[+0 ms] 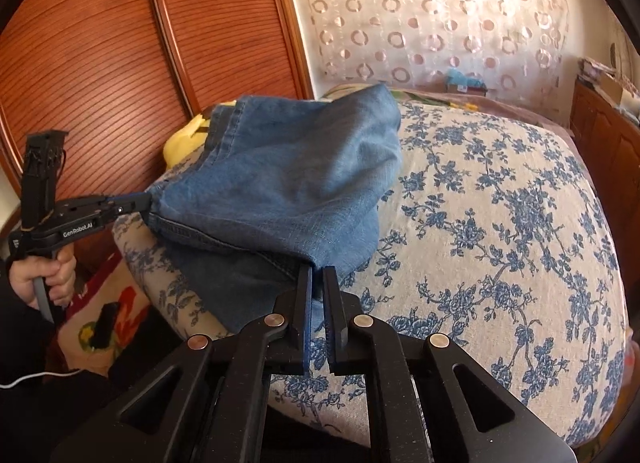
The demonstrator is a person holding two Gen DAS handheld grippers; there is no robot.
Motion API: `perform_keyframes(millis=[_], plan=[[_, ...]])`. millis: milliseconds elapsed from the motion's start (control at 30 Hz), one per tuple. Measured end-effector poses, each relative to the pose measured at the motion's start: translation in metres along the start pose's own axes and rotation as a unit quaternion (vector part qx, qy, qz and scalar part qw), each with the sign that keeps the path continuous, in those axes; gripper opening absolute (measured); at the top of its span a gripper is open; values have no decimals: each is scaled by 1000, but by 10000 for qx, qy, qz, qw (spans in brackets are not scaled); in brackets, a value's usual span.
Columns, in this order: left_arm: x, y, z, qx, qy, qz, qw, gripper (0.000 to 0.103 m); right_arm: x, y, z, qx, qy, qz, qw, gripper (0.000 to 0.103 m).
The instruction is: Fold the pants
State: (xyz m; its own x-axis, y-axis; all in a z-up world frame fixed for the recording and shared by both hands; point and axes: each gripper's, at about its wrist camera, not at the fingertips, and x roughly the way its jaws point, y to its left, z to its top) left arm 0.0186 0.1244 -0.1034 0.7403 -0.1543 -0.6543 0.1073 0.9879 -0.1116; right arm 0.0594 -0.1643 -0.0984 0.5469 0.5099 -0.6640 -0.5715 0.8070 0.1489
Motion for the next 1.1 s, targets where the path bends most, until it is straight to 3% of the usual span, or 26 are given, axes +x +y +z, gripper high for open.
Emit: perform_keyframes(millis=[267, 367, 433, 500, 700, 833, 1100], plan=[[2, -8, 5, -80, 17, -273, 9996, 10, -15, -1, 10, -51, -224, -70, 9997, 11], [3, -11, 6, -96, 26, -345, 9994, 19, -19, -3, 16, -98, -317, -183, 9993, 22], [4, -12, 6, -112, 39, -376, 9992, 33, -18, -5, 20, -123, -371, -289, 9988, 32], [4, -11, 5, -146, 34, -445, 9989, 36, -16, -8, 24, -118, -385, -343, 9986, 37], [-6, -10, 8, -302, -194, -587, 9976, 37, -2, -8, 31, -133, -398, -385, 9984, 41], [-10, -18, 8, -124, -283, -688, 9972, 37, 12, -4, 35, -225, -360, -444, 9981, 42], [19, -29, 1, 3, 170, -555, 9983, 34, 35, -8, 38, -231, -273, -539, 9979, 49]])
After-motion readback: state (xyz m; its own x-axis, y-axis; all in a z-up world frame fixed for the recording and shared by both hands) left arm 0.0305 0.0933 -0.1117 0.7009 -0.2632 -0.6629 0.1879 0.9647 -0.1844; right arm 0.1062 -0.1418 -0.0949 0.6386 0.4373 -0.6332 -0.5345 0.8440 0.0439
